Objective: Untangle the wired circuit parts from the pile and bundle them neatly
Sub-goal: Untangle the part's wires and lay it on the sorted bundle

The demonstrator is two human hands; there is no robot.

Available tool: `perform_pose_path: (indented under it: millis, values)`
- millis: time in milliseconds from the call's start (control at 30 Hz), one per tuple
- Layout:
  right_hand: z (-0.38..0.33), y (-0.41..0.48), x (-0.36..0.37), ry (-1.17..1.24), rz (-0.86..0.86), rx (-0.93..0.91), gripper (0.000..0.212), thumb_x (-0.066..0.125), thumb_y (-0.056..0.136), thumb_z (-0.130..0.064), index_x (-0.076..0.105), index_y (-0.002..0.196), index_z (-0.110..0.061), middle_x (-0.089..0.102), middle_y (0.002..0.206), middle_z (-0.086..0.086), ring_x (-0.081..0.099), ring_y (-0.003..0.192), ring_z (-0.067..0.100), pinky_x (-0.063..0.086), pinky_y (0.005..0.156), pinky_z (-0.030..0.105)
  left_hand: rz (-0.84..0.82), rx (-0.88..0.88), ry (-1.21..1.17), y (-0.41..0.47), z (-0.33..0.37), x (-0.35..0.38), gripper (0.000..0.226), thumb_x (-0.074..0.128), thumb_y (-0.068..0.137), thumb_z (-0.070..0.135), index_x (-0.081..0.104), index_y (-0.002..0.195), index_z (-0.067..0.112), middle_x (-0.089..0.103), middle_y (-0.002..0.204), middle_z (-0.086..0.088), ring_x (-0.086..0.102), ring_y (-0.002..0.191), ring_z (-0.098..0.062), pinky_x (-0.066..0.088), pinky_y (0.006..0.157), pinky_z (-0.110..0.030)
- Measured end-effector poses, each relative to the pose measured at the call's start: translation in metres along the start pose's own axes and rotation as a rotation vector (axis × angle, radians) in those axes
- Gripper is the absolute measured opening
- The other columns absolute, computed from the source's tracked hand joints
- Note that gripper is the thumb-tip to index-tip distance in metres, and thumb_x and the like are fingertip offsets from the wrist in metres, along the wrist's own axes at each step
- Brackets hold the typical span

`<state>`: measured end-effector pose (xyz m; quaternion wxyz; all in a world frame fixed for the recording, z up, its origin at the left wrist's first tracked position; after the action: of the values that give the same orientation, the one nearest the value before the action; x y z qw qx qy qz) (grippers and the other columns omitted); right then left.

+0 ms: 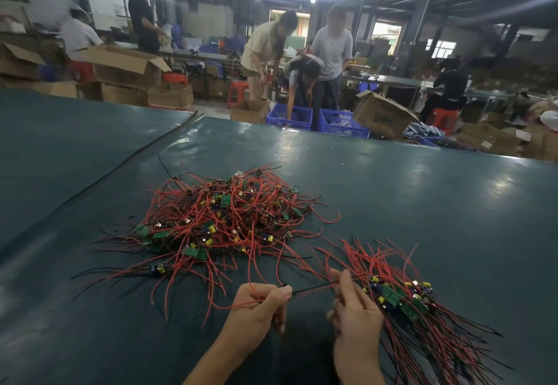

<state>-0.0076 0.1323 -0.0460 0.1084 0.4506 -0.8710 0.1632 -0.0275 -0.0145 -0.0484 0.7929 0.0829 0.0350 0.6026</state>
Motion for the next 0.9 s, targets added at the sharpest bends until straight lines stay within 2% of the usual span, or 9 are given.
perform_pose_path:
  millis: [100, 233, 400, 500, 567, 600, 667, 767, 900]
  values:
    - [-0.006, 0.006, -0.009, 0.103, 0.030, -0.008, 0.030, 0.060, 0.095, -0.023, 0.079, 0.072, -0.014, 0.047, 0.057, -0.004, 0.030, 0.041, 0.003, 0.026, 0.034, 0.016, -0.019, -0.011, 0.066, 0.000, 0.000, -0.001, 0.046, 0.064, 0.080, 0.041, 0.059, 0.043, 0.013, 0.058, 0.046, -0.008, 0.054, 0.047, -0.014, 0.045, 0.057, -0.023]
    - [-0.006, 0.001, -0.004, 0.100, -0.058, -0.065, 0.027, 0.060, 0.090, -0.029, 0.080, 0.080, -0.013, 0.048, 0.059, -0.003, 0.029, 0.043, 0.003, 0.025, 0.036, 0.016, 0.188, -0.016, 0.100, 0.003, -0.002, -0.009, 0.031, 0.063, 0.091, 0.021, 0.075, 0.065, 0.007, 0.073, 0.068, -0.008, 0.064, 0.061, -0.016, 0.051, 0.062, -0.022]
    - [-0.007, -0.003, -0.001, 0.134, -0.162, -0.138, 0.030, 0.063, 0.081, -0.039, 0.080, 0.082, -0.014, 0.052, 0.064, 0.003, 0.030, 0.041, 0.004, 0.026, 0.037, 0.016, 0.301, -0.282, -0.383, 0.006, 0.003, -0.003, 0.040, 0.067, 0.072, 0.037, 0.070, 0.080, -0.001, 0.073, 0.078, -0.016, 0.065, 0.057, -0.018, 0.052, 0.050, -0.022]
    - [-0.007, -0.007, 0.001, 0.224, -0.287, -0.108, 0.064, 0.075, 0.062, -0.072, 0.079, 0.087, -0.014, 0.058, 0.066, 0.001, 0.036, 0.042, 0.005, 0.028, 0.038, 0.016, 0.310, -0.386, -0.634, 0.005, 0.002, 0.000, 0.041, 0.064, 0.070, 0.043, 0.066, 0.081, 0.003, 0.068, 0.066, -0.009, 0.062, 0.050, -0.014, 0.051, 0.045, -0.022]
    - [-0.006, -0.008, 0.000, 0.228, -0.310, -0.062, 0.085, 0.066, 0.051, -0.088, 0.079, 0.090, -0.014, 0.058, 0.065, -0.001, 0.037, 0.044, 0.006, 0.029, 0.040, 0.017, 0.264, -0.386, -0.713, 0.005, 0.002, -0.001, 0.045, 0.061, 0.069, 0.049, 0.063, 0.080, 0.005, 0.062, 0.061, -0.006, 0.060, 0.049, -0.015, 0.052, 0.046, -0.023]
    - [-0.005, -0.008, 0.000, 0.180, -0.310, -0.037, 0.085, 0.059, 0.057, -0.090, 0.079, 0.090, -0.014, 0.056, 0.064, -0.001, 0.036, 0.045, 0.006, 0.029, 0.041, 0.018, 0.216, -0.368, -0.726, 0.005, 0.002, -0.002, 0.048, 0.062, 0.067, 0.052, 0.062, 0.079, 0.005, 0.059, 0.059, -0.005, 0.058, 0.049, -0.015, 0.051, 0.047, -0.024]
    - [-0.003, -0.010, 0.004, 0.012, -0.323, 0.011, 0.071, 0.047, 0.072, -0.076, 0.080, 0.084, -0.014, 0.055, 0.060, -0.002, 0.039, 0.045, 0.007, 0.030, 0.045, 0.019, 0.070, -0.321, -0.711, 0.003, 0.003, -0.002, 0.058, 0.071, 0.060, 0.062, 0.065, 0.075, 0.006, 0.056, 0.057, -0.005, 0.055, 0.049, -0.016, 0.049, 0.051, -0.024]
    - [-0.001, -0.020, 0.015, -0.137, -0.464, 0.066, 0.051, 0.051, 0.079, -0.050, 0.079, 0.074, -0.008, 0.059, 0.053, 0.004, 0.053, 0.043, 0.010, 0.042, 0.045, 0.017, -0.177, -0.283, -0.568, -0.002, 0.001, 0.003, 0.066, 0.082, 0.051, 0.068, 0.077, 0.080, 0.010, 0.063, 0.065, -0.008, 0.059, 0.057, -0.014, 0.050, 0.060, -0.023]
    - [0.000, -0.031, 0.022, -0.177, -0.569, 0.065, 0.039, 0.060, 0.080, -0.040, 0.077, 0.065, -0.009, 0.057, 0.048, 0.010, 0.055, 0.039, 0.016, 0.045, 0.042, 0.023, -0.251, -0.367, -0.405, -0.004, -0.002, 0.003, 0.077, 0.074, 0.058, 0.075, 0.069, 0.083, 0.002, 0.057, 0.060, -0.009, 0.054, 0.051, -0.014, 0.044, 0.054, -0.022]
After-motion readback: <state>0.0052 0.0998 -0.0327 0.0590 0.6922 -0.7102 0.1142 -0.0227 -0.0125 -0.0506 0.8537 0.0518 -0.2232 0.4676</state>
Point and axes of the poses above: each hand's wrist, its own y-axis towards the middle knuckle, its own x-axis out of the palm, z = x × y, the point moved 1 cm from there along y, towards the middle knuckle
